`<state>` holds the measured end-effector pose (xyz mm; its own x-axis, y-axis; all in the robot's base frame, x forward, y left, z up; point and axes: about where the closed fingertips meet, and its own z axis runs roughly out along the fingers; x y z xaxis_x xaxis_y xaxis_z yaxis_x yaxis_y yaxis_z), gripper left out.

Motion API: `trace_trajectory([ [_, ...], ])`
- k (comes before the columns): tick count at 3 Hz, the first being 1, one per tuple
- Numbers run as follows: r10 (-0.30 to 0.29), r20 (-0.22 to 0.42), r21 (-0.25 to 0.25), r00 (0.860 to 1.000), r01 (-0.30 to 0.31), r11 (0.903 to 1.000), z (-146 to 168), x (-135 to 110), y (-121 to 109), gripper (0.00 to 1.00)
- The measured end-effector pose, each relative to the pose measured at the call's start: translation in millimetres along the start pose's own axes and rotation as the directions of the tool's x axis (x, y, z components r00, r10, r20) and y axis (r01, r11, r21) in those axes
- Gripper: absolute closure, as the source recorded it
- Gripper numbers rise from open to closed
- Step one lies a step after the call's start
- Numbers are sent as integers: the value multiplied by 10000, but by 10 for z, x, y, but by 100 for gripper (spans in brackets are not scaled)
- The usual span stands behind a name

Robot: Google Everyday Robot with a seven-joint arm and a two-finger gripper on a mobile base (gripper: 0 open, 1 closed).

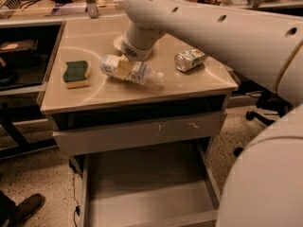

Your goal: Pick blue plastic bottle from middle drawer and place on counter

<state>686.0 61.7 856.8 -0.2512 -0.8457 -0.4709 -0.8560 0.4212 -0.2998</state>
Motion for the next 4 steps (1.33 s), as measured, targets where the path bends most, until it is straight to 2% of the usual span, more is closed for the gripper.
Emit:
trace_trajectory([
  [2,-92,139,-788,9999,103,9968,248,-128,89,100],
  [3,-97,149,-803,9998,109,9967,252,-133,92,81],
  [4,-97,149,-804,9998,109,9967,252,-133,92,58],
])
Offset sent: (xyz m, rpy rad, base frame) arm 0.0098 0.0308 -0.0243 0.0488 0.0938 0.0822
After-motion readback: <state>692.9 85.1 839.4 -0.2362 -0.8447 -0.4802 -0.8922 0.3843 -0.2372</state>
